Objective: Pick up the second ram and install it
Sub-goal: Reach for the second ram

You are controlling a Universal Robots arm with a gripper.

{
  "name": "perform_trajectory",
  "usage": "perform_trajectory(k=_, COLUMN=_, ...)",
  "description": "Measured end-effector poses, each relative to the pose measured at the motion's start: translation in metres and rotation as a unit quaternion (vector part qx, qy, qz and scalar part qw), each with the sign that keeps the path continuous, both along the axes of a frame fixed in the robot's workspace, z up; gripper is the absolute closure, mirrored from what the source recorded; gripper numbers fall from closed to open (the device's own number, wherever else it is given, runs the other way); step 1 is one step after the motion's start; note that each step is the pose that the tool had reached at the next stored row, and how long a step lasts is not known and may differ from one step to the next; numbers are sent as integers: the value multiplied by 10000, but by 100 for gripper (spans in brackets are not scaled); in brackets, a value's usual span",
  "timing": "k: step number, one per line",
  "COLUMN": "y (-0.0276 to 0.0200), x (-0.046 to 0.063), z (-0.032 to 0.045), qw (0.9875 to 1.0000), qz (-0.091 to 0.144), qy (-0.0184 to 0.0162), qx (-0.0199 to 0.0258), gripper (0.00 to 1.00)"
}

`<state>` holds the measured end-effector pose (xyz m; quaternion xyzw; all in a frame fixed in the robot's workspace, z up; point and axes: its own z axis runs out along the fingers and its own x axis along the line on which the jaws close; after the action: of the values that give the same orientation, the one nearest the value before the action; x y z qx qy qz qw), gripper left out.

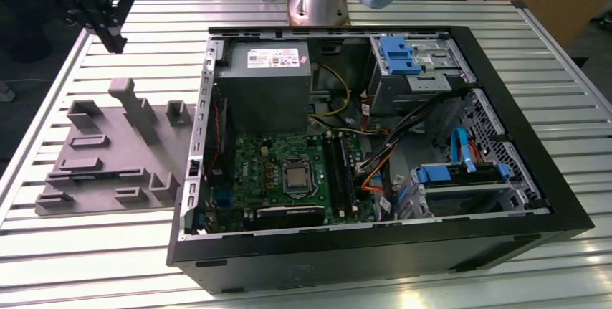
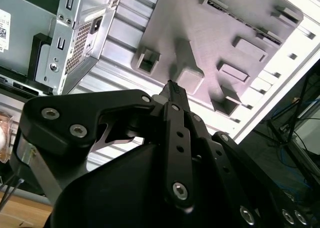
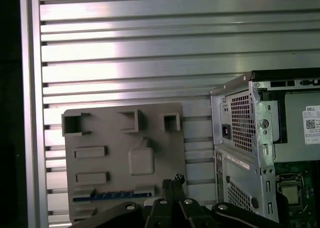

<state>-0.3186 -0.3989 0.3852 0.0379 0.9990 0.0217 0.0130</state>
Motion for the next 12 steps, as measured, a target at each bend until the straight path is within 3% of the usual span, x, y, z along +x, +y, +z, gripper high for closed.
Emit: perform_trajectory(k=12, y=0, x=-80, z=-4, qw=10000, qz=0, qy=0, qx=0, gripper=89)
